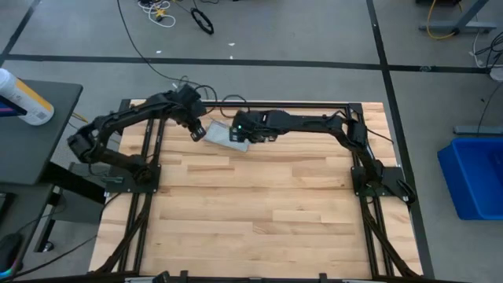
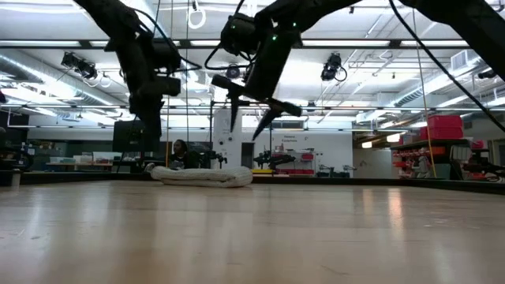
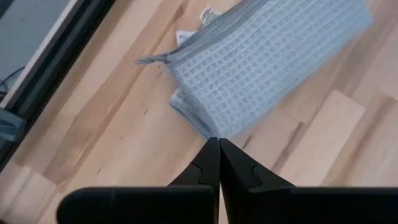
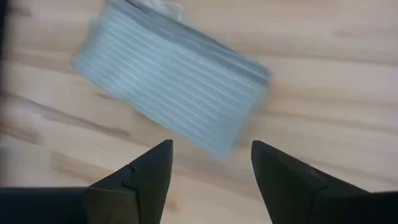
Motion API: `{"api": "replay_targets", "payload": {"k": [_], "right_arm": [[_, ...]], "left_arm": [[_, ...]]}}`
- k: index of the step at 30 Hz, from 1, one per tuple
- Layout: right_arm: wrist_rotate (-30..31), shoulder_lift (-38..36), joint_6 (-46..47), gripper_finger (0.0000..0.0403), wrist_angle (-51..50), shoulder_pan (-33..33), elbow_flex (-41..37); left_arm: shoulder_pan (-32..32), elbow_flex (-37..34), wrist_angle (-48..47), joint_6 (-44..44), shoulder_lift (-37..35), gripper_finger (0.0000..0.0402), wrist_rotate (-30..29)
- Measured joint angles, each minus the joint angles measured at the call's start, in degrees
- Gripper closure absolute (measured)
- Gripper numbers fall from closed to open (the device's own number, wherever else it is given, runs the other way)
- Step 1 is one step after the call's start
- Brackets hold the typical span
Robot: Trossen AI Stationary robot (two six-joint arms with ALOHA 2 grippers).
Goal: Fold microfiber towels
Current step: Fold the gray microfiber cloth
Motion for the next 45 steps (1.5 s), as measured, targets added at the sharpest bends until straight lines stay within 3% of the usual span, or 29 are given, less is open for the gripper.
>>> {"api": "replay_targets", "payload": {"k": [4,8,13,17,26,39,45], "right_arm": [[-0.69,-0.20,0.41,0.0186,-5.23,1.12,-0.15],[-2.93,-0.44,1.05,0.0185,-2.92,1.52,-3.48],[-8.36,-0.46,2.57,0.0178,10.14,1.04,-9.99],[-8.29,-1.24,8.46,0.0182,22.05,0.66,-16.20],[-7.19,-4.74,13.76,0.0179,30.50,-2.19,-26.55],[-7.11,-4.62,14.02,0.0178,39.71,-6.66,-28.39],[-9.21,-4.38,13.94,0.0170,37.06,-7.01,-28.46]], "left_arm": [[2.11,-0.02,1.83,1.60,2.99,0.0400,2.26],[2.83,-0.02,3.75,2.77,5.48,0.0400,3.63],[2.73,-0.02,3.86,3.88,8.97,0.0397,5.83],[2.88,-0.02,2.94,4.35,11.22,0.0392,6.22],[3.16,-0.07,4.72,4.60,14.06,0.0395,8.72],[3.05,-0.09,5.56,4.65,18.85,0.0389,9.82],[2.99,-0.07,6.39,5.21,18.81,0.0389,9.66]]}}
